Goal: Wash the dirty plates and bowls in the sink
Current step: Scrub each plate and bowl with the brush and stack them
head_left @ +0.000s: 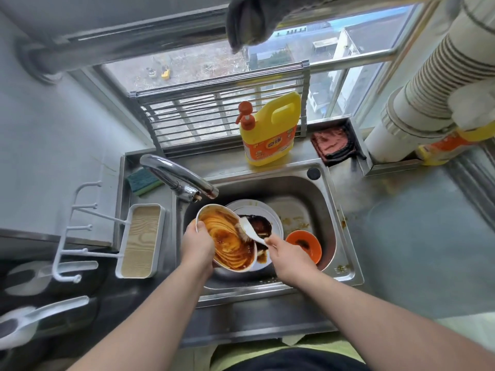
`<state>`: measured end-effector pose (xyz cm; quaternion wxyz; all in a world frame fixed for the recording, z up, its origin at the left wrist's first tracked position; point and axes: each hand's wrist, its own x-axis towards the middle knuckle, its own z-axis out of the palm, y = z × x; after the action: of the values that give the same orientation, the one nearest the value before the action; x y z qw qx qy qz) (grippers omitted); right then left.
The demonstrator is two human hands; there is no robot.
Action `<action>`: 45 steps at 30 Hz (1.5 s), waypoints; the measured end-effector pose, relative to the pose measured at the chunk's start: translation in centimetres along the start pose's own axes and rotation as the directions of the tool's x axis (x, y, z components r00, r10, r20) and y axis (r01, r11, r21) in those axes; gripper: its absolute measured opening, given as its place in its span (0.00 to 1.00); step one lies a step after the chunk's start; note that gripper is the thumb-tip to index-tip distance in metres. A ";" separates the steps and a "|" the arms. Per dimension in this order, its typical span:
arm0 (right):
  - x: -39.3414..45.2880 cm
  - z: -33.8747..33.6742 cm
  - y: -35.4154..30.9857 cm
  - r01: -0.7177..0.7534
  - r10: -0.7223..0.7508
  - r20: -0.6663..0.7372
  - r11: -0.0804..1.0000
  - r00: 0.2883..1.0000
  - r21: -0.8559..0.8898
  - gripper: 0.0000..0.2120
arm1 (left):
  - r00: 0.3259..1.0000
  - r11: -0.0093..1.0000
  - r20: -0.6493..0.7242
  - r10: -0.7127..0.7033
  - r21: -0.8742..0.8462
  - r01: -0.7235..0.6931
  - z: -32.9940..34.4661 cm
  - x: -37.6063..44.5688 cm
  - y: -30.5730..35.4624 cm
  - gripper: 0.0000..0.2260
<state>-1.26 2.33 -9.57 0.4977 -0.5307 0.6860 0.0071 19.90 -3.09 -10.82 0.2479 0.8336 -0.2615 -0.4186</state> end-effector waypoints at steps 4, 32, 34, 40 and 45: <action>-1.5 0.1 1.3 0.011 -0.007 0.037 0.994 0.999 -0.105 0.12 | 0.991 0.981 -0.032 0.133 0.149 -0.127 -1.2 0.7 -0.4 0.20; -5.4 2.8 1.4 0.046 -0.049 0.023 0.994 0.999 0.102 0.09 | 0.988 0.988 -0.026 0.149 0.043 -0.148 1.6 -0.2 1.7 0.19; -3.6 2.0 1.8 0.015 -0.015 -0.011 1.000 1.000 0.017 0.09 | 0.987 0.987 0.030 0.155 0.047 -0.157 1.7 -0.5 1.4 0.17; 1.3 -1.0 -1.7 0.125 -0.156 -0.090 0.951 0.984 -0.282 0.14 | 0.989 1.000 0.147 0.006 -0.022 -0.003 2.2 -2.6 0.9 0.17; 0.8 -1.5 -3.9 0.247 -0.285 -0.064 0.906 0.956 -0.343 0.15 | 0.972 0.994 0.216 -0.094 -0.033 0.104 1.5 -1.9 1.2 0.16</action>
<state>0.63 -0.78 -7.35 0.3583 -0.6949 0.6229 0.0245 17.43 -3.07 -9.73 0.2153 0.7900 -0.2357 -0.5235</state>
